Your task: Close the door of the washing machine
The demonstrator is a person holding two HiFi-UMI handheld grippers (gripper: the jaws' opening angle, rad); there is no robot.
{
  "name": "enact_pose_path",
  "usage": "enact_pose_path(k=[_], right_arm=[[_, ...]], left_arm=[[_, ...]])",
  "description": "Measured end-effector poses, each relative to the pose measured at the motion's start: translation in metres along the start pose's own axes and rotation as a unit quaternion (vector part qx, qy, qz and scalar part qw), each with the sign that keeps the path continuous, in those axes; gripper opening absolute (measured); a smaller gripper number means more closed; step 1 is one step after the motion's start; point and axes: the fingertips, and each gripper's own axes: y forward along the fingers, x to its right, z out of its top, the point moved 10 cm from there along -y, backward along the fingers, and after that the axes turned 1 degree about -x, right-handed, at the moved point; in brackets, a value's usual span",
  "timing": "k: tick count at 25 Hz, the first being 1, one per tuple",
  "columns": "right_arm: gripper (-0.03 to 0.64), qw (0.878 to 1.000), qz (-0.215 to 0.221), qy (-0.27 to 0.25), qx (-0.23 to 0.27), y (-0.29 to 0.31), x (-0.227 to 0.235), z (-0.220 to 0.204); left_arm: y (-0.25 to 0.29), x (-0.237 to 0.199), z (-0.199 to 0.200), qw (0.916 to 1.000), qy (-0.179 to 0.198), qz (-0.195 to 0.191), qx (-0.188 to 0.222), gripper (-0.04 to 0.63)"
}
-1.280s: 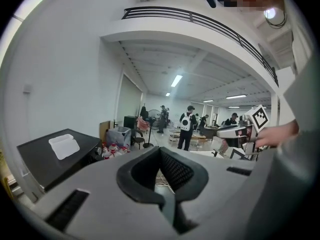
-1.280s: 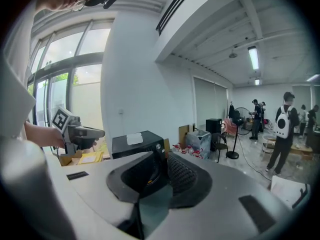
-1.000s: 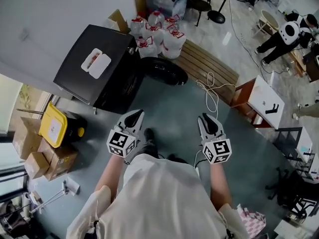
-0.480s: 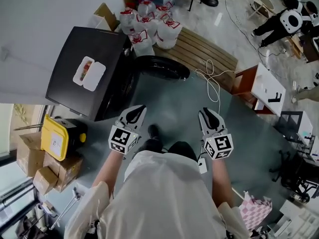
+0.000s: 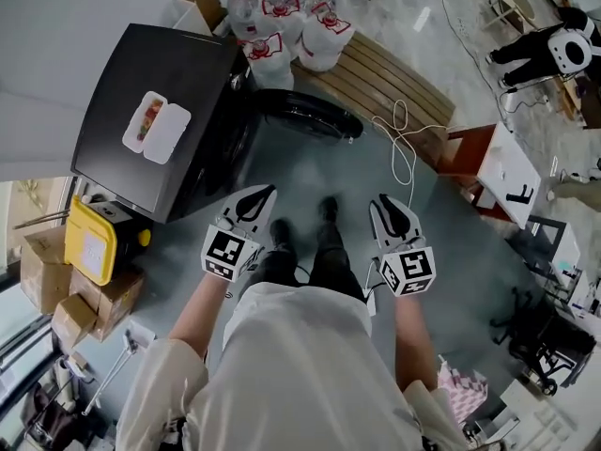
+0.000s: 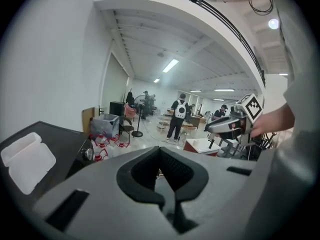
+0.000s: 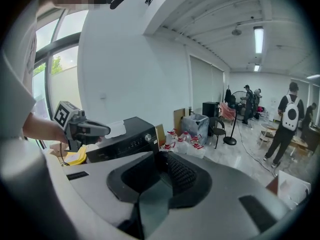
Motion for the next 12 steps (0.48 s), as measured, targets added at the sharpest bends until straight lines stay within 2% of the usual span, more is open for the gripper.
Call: enact_pose_path(k=[4,12], right_arm=[[0.087,0.999,0.028,-0.004,-0.015,0.034,0.025,-0.004],[0.087,0.995,0.085,-0.023,-0.049,0.112,0.089,-0.024]], left_arm=[[0.025,-0.006,-0.008,0.9997,-0.01,0.022,-0.008,0.008],[0.087,-0.015,-0.039,0.996,-0.054,0.068,-0.021,0.008]])
